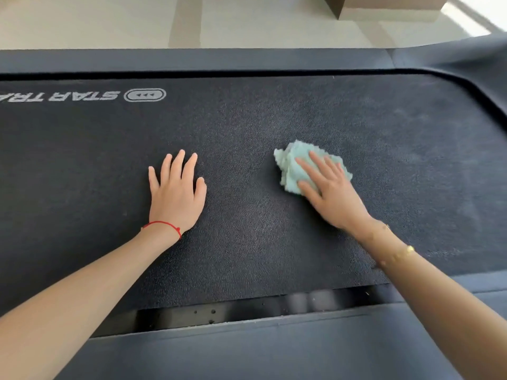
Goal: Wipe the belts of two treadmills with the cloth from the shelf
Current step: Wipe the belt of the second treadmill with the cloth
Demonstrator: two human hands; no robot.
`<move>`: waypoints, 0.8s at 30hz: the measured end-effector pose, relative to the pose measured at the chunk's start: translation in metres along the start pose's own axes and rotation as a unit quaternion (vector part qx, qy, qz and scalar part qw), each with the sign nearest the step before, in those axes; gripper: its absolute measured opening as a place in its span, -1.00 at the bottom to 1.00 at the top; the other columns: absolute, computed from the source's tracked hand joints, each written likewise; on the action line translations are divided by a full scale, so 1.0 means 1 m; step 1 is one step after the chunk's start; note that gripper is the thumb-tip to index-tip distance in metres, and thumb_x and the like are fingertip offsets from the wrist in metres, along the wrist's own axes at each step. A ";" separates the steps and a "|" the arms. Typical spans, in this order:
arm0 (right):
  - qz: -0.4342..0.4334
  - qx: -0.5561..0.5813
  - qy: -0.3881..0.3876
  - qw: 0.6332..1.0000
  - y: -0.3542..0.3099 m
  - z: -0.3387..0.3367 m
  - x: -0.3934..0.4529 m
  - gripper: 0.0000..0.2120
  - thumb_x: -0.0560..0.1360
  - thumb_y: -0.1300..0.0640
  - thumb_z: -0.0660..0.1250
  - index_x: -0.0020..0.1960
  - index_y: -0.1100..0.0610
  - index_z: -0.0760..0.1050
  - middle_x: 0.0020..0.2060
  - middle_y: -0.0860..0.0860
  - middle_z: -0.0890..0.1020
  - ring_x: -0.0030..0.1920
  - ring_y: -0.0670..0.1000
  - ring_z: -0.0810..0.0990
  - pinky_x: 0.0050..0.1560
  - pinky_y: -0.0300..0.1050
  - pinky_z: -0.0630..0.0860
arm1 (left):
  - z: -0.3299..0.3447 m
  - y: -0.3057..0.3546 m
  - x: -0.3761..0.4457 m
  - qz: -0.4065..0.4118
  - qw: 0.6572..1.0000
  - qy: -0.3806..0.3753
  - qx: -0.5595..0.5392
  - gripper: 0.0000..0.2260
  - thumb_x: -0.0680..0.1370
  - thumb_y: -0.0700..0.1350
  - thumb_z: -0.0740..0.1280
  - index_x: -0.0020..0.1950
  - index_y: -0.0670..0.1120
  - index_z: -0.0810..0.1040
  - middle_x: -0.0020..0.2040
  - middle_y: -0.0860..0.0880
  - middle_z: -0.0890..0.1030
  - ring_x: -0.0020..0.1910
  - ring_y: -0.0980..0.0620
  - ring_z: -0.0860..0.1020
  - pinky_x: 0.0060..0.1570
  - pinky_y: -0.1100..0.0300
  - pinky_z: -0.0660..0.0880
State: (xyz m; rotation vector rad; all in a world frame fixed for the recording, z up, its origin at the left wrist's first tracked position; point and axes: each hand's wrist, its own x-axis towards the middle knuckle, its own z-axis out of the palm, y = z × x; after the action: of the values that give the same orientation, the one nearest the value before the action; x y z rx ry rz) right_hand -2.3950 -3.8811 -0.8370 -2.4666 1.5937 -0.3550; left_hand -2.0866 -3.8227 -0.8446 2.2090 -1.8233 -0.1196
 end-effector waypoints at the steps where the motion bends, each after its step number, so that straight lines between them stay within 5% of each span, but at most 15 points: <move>1: 0.033 -0.007 0.003 0.999 0.000 0.001 0.009 -0.46 0.62 -0.20 0.00 0.56 -0.08 0.16 0.56 0.05 0.15 0.56 0.17 0.05 0.53 0.02 -0.15 | 0.000 0.000 0.000 -0.001 1.000 0.000 0.000 -0.50 0.66 0.03 0.04 0.60 -0.03 0.15 0.61 -0.07 0.14 0.59 -0.09 0.03 0.53 -0.23 -0.10; 11: -0.159 0.027 -0.074 0.984 -0.037 -0.006 -0.073 -0.51 0.66 -0.18 0.00 0.57 -0.18 0.06 0.58 -0.12 0.04 0.58 0.00 -0.02 0.57 0.00 -0.09 | 0.005 0.038 -0.001 -0.003 1.000 -0.018 -0.010 -0.50 0.66 0.01 0.07 0.60 -0.02 0.13 0.61 -0.06 0.10 0.59 -0.11 -0.01 0.50 -0.30 -0.10; 15: -0.038 0.003 -0.011 0.999 0.021 -0.009 -0.003 -0.46 0.62 -0.20 -0.03 0.55 -0.05 0.20 0.55 0.05 0.18 0.55 0.14 0.13 0.55 0.09 -0.03 | 0.010 0.058 0.003 0.012 0.999 -0.027 -0.022 -0.50 0.66 0.01 0.07 0.60 -0.01 0.11 0.62 -0.06 0.09 0.60 -0.10 -0.02 0.50 -0.30 -0.11; 19: 0.089 -0.011 -0.020 0.996 0.032 -0.011 0.041 -0.49 0.66 -0.14 0.00 0.57 -0.08 0.09 0.58 0.05 0.06 0.57 0.18 -0.03 0.53 0.07 -0.16 | 0.014 0.070 0.008 0.015 0.999 -0.036 -0.020 -0.50 0.66 0.02 0.07 0.60 0.00 0.11 0.61 -0.05 0.09 0.60 -0.11 -0.02 0.49 -0.33 -0.13; 24: -0.085 -0.002 -0.062 0.994 -0.005 -0.008 -0.023 -0.49 0.64 -0.22 -0.08 0.57 -0.18 0.04 0.58 -0.07 0.03 0.58 0.04 -0.10 0.56 0.03 -0.19 | 0.020 0.078 0.024 0.025 0.999 -0.031 -0.009 -0.50 0.66 0.00 0.08 0.60 -0.02 0.12 0.61 -0.06 0.11 0.60 -0.11 -0.01 0.49 -0.33 -0.12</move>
State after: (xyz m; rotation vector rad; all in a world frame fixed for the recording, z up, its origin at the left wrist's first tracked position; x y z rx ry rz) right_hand -2.4017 -3.8583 -0.8298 -2.5786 1.3437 -0.2179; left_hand -2.1606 -3.8626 -0.8404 2.1680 -1.9014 -0.1969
